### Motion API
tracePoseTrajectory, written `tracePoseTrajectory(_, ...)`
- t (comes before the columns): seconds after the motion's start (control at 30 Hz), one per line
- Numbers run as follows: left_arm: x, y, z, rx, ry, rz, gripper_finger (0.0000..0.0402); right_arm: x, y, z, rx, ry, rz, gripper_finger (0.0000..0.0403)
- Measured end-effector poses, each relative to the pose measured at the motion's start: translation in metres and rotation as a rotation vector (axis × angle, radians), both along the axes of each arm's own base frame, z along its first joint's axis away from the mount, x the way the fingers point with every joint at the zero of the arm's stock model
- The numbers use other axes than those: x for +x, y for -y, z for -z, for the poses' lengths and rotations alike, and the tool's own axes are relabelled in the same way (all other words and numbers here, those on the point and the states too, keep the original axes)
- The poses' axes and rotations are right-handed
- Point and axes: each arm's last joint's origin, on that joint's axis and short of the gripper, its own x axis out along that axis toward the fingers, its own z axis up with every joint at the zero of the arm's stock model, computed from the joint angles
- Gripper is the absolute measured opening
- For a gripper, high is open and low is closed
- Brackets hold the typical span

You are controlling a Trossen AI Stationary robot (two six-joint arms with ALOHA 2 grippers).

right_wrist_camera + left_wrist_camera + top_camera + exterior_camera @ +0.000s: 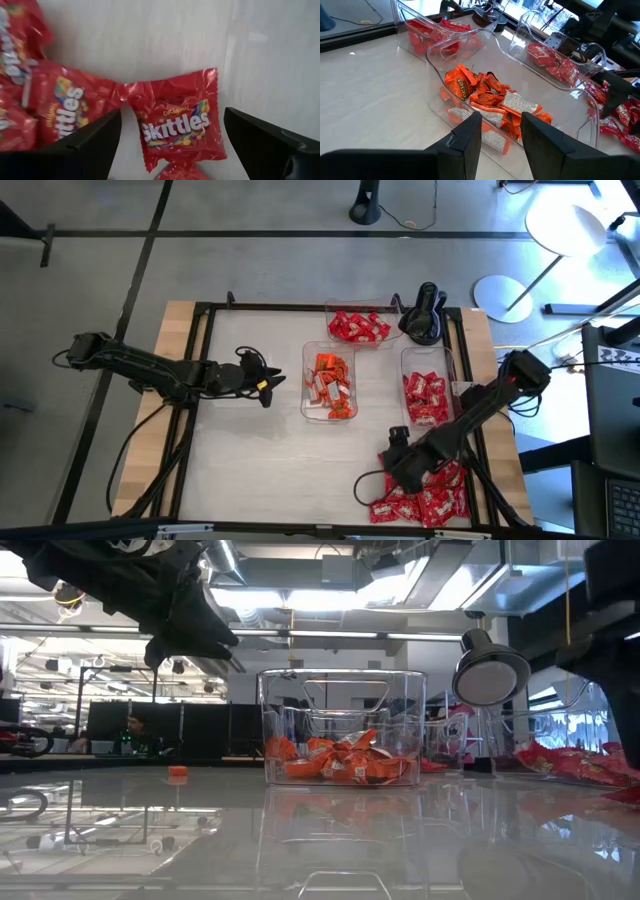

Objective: Sort candy
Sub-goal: Put the red candy pack into the bottom right transparent bin

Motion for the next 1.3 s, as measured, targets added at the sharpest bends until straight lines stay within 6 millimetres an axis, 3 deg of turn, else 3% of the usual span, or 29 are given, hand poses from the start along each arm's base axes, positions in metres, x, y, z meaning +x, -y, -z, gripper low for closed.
tracePoseTrajectory(0.27, 0.0, 0.0, 0.0, 0.005, -0.002, 0.003, 0.0127, 0.004, -0.003, 0.022, -0.042, -0.064, 0.033, 0.0347)
tracePoseTrajectory(0.6, 0.0, 0.0, 0.0, 0.01, -0.005, 0.005, 0.0127, 0.005, -0.003, 0.024, -0.045, -0.07, 0.045, 0.0338)
tracePoseTrajectory(0.97, 0.0, 0.0, 0.0, 0.011, -0.005, 0.006, 0.0127, 0.004, -0.002, 0.023, -0.048, -0.073, 0.054, 0.0197)
tracePoseTrajectory(1.13, 0.0, 0.0, 0.0, 0.008, -0.004, 0.005, 0.0127, -0.002, 0.003, 0.007, -0.085, -0.096, 0.058, 0.0152)
tracePoseTrajectory(1.3, 0.0, 0.0, 0.0, 0.006, -0.002, 0.004, 0.0127, -0.001, 0.007, -0.042, -0.108, 0.015, 0.063, 0.0132)
